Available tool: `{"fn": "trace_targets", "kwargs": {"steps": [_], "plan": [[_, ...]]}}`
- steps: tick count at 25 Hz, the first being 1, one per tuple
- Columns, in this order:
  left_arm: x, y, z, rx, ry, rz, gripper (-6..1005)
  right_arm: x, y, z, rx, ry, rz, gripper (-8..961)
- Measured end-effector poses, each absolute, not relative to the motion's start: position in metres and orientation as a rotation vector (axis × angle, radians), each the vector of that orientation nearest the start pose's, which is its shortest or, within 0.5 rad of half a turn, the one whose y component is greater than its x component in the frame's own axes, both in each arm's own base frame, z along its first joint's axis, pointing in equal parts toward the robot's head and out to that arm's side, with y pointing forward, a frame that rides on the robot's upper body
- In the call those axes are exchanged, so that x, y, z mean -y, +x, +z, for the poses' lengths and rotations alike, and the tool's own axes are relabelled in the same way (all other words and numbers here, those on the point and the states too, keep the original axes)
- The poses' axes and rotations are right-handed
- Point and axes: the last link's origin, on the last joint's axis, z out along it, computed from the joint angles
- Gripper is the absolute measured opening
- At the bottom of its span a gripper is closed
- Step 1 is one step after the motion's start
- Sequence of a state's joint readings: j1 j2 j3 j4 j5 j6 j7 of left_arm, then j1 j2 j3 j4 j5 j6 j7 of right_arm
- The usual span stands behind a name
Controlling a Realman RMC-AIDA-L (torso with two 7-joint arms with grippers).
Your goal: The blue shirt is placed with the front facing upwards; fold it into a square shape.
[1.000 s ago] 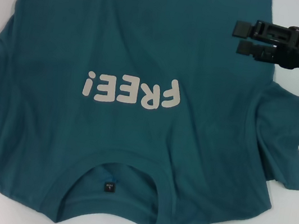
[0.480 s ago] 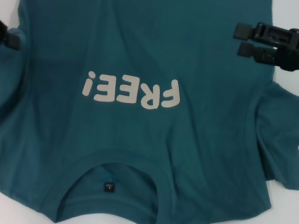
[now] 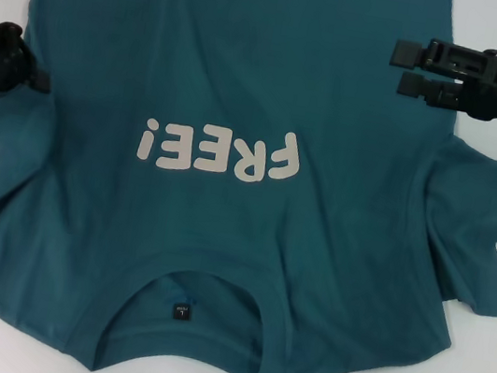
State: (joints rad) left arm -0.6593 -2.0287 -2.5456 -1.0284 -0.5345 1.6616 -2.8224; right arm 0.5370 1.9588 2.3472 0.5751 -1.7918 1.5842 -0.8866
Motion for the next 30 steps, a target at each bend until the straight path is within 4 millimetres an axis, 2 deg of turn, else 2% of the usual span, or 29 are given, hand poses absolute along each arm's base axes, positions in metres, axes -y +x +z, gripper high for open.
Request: {"fn": "trace_targets", "kwargs": {"steps": [8,22,26,30], "plan": [[-0.362,-0.265,0.067,-2.498,2.409,0.137,2,-0.343,0.262,0.035,-1.809,-2.358,0.968,844],[-0.37,-0.241,0.059,-2.347,2.603,0.023,15,-0.345,0.263,0.035,-1.807,-2.346,0.969,841],[-0.369,-0.235,0.053,-2.26,2.613,-0.011,23,-0.345,0.263,0.035,-1.808,-2.345,0.97,840],[-0.369,-0.236,0.053,-2.25,2.625,-0.021,31,-0.345,0.263,0.035,-1.808,-2.343,0.97,839]]}}
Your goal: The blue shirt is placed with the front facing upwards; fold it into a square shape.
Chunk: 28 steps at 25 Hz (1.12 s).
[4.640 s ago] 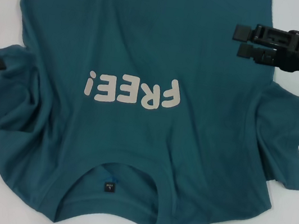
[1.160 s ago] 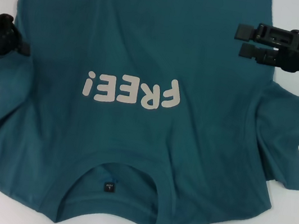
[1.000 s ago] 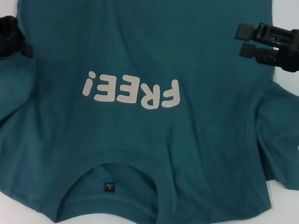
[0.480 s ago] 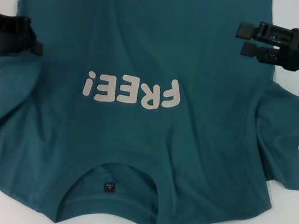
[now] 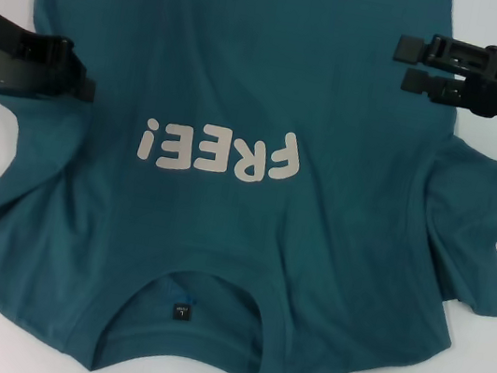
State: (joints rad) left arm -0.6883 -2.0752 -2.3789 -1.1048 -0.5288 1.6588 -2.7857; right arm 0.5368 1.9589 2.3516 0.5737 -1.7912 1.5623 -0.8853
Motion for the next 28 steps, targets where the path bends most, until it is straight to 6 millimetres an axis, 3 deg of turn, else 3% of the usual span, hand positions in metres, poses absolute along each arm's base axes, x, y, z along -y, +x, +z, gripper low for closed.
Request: {"fn": "trace_targets", "kwargs": {"steps": [3,5,8,16,19,22,28], "plan": [[-0.37,-0.239,0.054,1.846,-2.111,0.031,37,-0.345,0.264,0.035,-1.808,-2.342,0.969,839],[-0.37,-0.241,0.055,1.854,-2.08,0.047,233,-0.345,0.264,0.035,-1.808,-2.341,0.97,838],[-0.371,-0.239,0.056,1.839,-2.08,0.044,292,-0.345,0.264,0.035,-1.809,-2.338,0.971,838],[-0.36,-0.222,0.055,1.795,-2.299,-0.026,449,-0.346,0.264,0.035,-1.808,-2.333,0.97,836],[-0.359,-0.248,0.073,1.803,-2.179,-0.052,545,-0.348,0.263,0.035,-1.806,-2.33,0.969,835],[-0.357,-0.261,0.083,1.815,-2.119,-0.105,660,-0.348,0.264,0.035,-1.805,-2.325,0.967,835],[-0.35,-0.292,0.093,1.861,-1.967,-0.164,662,-0.347,0.266,0.036,-1.817,-2.314,0.966,833]]}}
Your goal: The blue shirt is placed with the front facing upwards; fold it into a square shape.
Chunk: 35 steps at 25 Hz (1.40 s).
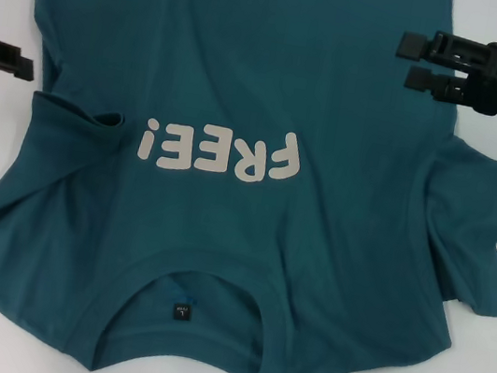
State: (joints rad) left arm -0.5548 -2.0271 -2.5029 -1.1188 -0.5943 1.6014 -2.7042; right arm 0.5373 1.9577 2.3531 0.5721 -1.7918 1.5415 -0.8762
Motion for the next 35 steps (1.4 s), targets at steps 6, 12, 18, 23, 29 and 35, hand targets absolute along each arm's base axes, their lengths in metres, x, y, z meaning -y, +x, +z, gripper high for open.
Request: {"fn": "trace_targets", "kwargs": {"steps": [6,12,18,23,29,35], "plan": [[-0.352,-0.309,0.08,1.864,-1.921,-0.167,662,-0.347,0.266,0.036,-1.828,-2.308,0.965,832],[-0.353,-0.316,0.064,1.88,-1.932,-0.15,662,-0.346,0.267,0.034,-1.839,-2.305,0.964,831],[-0.352,-0.316,0.061,1.893,-1.936,-0.152,661,-0.345,0.269,0.035,-1.84,-2.301,0.962,830],[-0.349,-0.308,0.055,1.935,-1.984,-0.151,661,-0.345,0.27,0.036,-1.842,-2.297,0.963,829],[-0.34,-0.285,0.048,2.022,-2.13,-0.167,661,-0.345,0.27,0.036,-1.838,-2.295,0.962,827],[-0.316,-0.26,0.06,2.074,-2.329,-0.238,661,-0.346,0.271,0.039,-1.834,-2.292,0.958,826]]}}
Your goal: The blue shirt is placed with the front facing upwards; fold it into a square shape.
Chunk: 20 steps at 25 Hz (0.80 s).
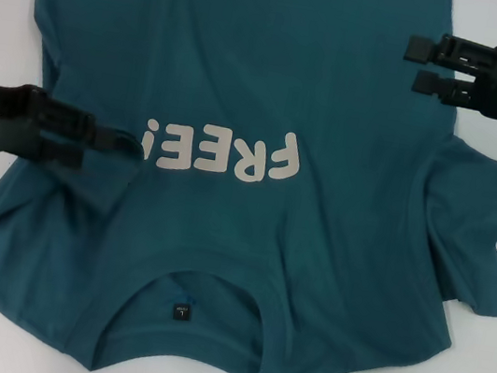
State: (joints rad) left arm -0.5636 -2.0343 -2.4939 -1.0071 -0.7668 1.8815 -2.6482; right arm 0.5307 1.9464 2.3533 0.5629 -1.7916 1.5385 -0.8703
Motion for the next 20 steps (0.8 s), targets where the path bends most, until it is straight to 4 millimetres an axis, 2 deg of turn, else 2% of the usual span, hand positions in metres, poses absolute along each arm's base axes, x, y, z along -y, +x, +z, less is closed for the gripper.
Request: {"fn": "trace_targets", "kwargs": {"steps": [2,7,14,20], "plan": [[-0.315,-0.262,0.066,2.063,-2.31,-0.241,661,-0.346,0.272,0.039,-1.834,-2.286,0.956,826],[-0.325,-0.285,0.077,2.031,-2.141,-0.247,660,-0.347,0.273,0.04,-1.832,-2.277,0.952,824],[-0.336,-0.303,0.066,1.98,-2.028,-0.12,660,-0.35,0.271,0.04,-1.824,-2.277,0.95,823],[-0.329,-0.298,0.054,2.025,-2.096,-0.05,661,-0.351,0.271,0.04,-1.822,-2.276,0.95,822]]}}
